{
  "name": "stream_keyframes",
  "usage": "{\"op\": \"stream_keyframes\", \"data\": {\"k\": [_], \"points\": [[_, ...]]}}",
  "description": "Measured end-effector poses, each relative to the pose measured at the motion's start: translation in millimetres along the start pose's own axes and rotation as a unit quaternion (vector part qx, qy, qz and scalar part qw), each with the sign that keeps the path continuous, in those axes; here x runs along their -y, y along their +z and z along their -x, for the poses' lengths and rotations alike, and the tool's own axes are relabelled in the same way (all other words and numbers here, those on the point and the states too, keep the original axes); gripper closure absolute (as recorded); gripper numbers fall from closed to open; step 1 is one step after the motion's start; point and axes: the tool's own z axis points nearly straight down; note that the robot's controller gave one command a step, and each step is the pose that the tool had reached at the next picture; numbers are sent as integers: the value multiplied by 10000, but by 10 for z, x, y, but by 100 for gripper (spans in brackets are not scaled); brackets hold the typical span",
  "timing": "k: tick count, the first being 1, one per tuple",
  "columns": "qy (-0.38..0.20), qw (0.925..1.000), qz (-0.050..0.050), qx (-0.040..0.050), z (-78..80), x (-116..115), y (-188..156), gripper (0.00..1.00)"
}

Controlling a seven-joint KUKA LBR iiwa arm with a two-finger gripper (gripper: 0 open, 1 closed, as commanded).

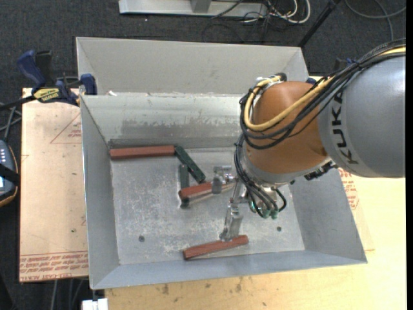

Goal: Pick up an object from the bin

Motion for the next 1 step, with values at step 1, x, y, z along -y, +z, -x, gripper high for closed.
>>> {"op": "stream_keyframes", "data": {"k": [1], "points": [[-527,9986,4,44,-10,28,203,0]]}}
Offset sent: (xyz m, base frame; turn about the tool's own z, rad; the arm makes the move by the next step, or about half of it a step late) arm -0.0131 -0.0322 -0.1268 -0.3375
